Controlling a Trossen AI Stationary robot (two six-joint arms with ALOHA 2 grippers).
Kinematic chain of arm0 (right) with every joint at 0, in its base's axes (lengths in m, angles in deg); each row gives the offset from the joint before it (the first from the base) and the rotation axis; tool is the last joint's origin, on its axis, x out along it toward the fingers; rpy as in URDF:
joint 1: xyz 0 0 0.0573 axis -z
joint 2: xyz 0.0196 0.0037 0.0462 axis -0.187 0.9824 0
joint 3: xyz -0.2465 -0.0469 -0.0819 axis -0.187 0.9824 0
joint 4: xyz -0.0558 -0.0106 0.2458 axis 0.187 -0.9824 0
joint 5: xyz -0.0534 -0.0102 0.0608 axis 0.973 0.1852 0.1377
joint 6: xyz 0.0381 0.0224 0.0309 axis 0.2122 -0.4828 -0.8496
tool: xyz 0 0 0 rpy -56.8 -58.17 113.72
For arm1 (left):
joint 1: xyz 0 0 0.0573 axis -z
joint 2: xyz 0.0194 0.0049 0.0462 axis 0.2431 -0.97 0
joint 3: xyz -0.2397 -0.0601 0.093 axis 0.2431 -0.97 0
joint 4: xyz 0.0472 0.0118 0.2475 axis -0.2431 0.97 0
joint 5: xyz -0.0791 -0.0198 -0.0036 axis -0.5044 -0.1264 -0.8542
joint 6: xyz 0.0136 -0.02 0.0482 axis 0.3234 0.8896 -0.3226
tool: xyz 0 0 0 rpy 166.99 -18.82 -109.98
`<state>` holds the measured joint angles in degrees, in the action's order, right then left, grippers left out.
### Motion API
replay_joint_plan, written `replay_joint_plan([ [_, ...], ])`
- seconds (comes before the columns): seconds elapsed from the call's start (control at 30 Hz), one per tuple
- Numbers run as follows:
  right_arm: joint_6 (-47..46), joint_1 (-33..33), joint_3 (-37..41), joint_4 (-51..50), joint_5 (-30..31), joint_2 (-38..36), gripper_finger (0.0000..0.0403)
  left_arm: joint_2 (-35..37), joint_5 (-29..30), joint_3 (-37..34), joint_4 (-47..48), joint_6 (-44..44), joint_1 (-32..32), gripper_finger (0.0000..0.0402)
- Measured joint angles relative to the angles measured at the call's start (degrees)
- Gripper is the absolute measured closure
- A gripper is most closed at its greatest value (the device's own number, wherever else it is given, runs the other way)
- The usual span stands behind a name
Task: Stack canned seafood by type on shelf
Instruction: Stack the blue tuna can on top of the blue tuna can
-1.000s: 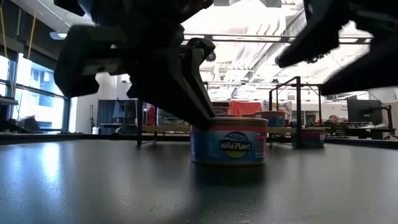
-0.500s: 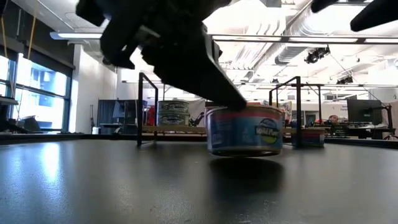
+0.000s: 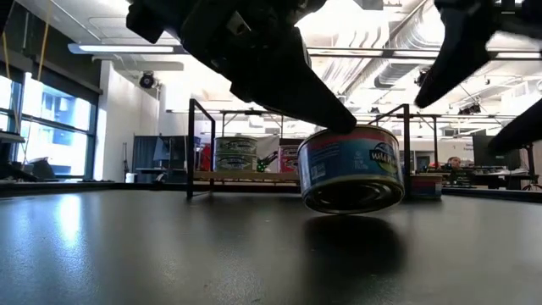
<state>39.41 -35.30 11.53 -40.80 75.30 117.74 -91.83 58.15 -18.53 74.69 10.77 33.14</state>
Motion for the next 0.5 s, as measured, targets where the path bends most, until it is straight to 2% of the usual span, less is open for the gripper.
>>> replay_joint_plan([
  [0.1, 4.95, -0.11, 6.88, 14.91, 5.73, 0.00, 0.0071, 0.05, -0.02, 0.02, -0.14, 0.06, -0.30, 0.0401],
  [0.3, 24.66, 3.72, 14.61, 40.68, 6.18, 1.29, 0.0075, 0.12, -0.02, 0.04, -2.44, 0.10, -0.98, 0.0401],
  [0.4, 28.12, 6.11, 15.04, 45.51, 3.29, 2.75, 0.0075, 0.17, 0.02, 0.04, -3.27, 0.09, -1.56, 0.0401],
  [0.5, 23.81, 7.82, 14.97, 45.14, 1.93, 3.90, 0.0077, 0.17, 0.15, 0.06, -5.28, 0.09, -1.92, 0.0401],
])
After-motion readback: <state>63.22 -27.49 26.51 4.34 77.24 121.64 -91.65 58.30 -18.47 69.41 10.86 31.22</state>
